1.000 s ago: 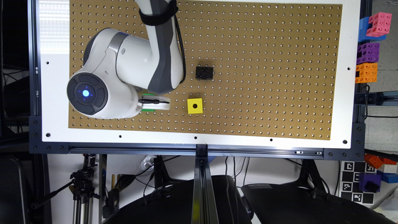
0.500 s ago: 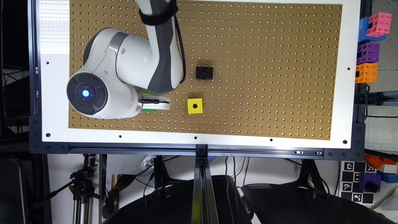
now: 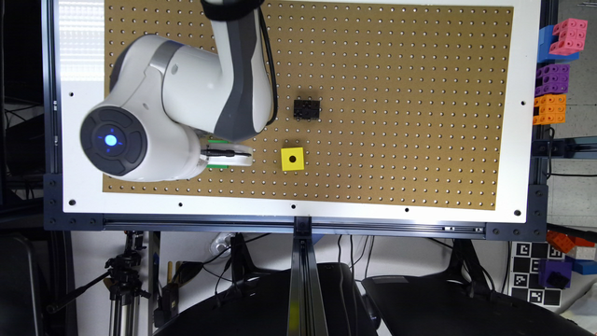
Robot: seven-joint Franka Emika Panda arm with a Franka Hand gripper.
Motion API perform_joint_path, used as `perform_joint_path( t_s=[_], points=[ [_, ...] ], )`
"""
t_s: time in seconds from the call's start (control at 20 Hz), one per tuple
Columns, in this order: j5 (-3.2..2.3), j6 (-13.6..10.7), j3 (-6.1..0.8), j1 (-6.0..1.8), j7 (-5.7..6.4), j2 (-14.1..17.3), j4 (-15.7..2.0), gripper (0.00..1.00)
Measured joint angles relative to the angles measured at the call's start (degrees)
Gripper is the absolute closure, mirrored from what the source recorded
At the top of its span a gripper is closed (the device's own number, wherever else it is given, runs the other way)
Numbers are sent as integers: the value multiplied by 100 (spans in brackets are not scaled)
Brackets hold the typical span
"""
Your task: Pick up green block.
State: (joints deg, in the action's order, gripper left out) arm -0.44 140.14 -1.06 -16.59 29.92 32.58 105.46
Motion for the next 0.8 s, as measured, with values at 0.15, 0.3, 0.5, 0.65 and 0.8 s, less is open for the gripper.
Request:
perform_joint_path(
  t_s=[0.15,0.3,0.5,0.65,0.8],
  points=[
    [0,-172,0,0,0,-180,1,100],
    [0,-350,-1,0,0,-344,2,100],
    [0,-641,-1,0,0,-658,1,100],
    [0,-801,-2,0,0,-807,3,100],
    [0,-802,-2,0,0,-803,8,100]
  ],
)
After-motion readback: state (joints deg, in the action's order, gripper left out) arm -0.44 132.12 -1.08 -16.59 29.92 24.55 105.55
